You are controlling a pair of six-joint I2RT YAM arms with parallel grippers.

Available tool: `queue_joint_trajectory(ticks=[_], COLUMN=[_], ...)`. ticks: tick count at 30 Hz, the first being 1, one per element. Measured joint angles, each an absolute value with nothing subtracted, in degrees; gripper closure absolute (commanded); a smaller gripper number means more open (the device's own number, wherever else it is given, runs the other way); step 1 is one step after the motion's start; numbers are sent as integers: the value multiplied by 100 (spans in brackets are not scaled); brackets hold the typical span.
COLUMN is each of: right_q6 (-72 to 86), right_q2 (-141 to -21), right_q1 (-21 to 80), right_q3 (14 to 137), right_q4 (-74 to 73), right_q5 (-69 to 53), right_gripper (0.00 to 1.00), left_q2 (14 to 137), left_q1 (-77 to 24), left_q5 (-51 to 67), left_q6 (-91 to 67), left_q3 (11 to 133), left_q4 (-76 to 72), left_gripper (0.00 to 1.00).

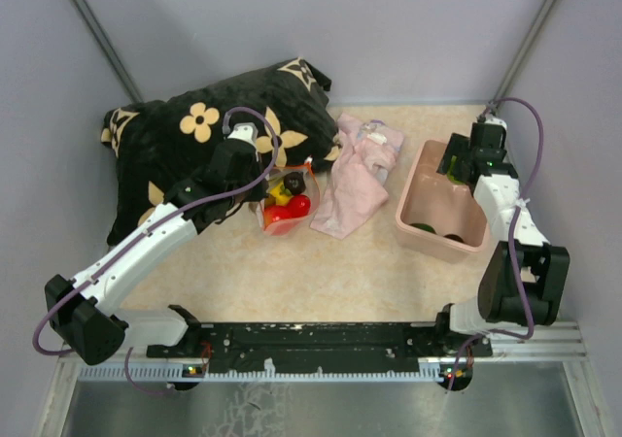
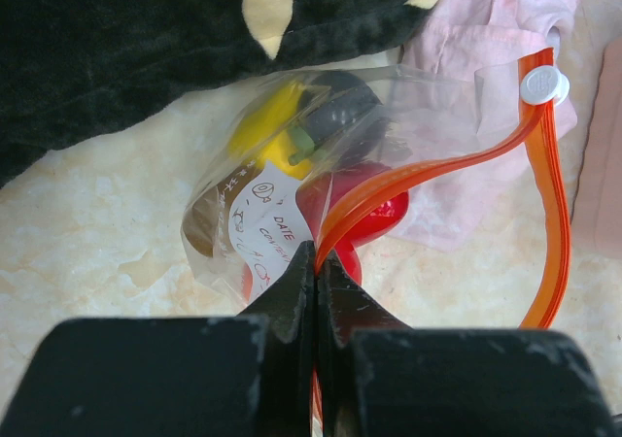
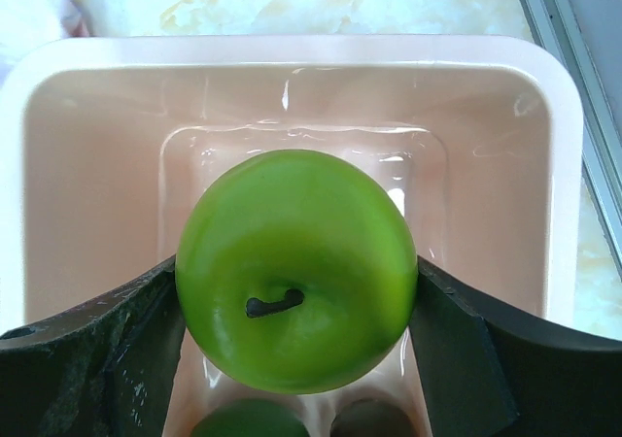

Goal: Place the food in the zip-top bag and seal the zipper
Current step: Pick up the fake fruit from the bin.

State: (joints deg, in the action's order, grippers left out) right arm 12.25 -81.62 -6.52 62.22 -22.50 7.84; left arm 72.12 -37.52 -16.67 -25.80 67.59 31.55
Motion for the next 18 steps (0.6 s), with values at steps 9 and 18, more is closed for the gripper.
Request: queue_joint_trajectory(ticks=[9,18], right_q6=[1251,1240], right_q2=[-7266,-6665], right_q1=[-47,1002], right_q3=[6219,6219], right_q4=[-2694,-2845], right_q5=[486,-21], right_gripper=[30,30], left_q2=[7212,7212], left_q1=[-3752,-3752], left_q5=[-1492,-1435], left_q6=[-2458,-2432], left_q3=[6761,6772], left_q4=[3083,3079], left_gripper=[100,100])
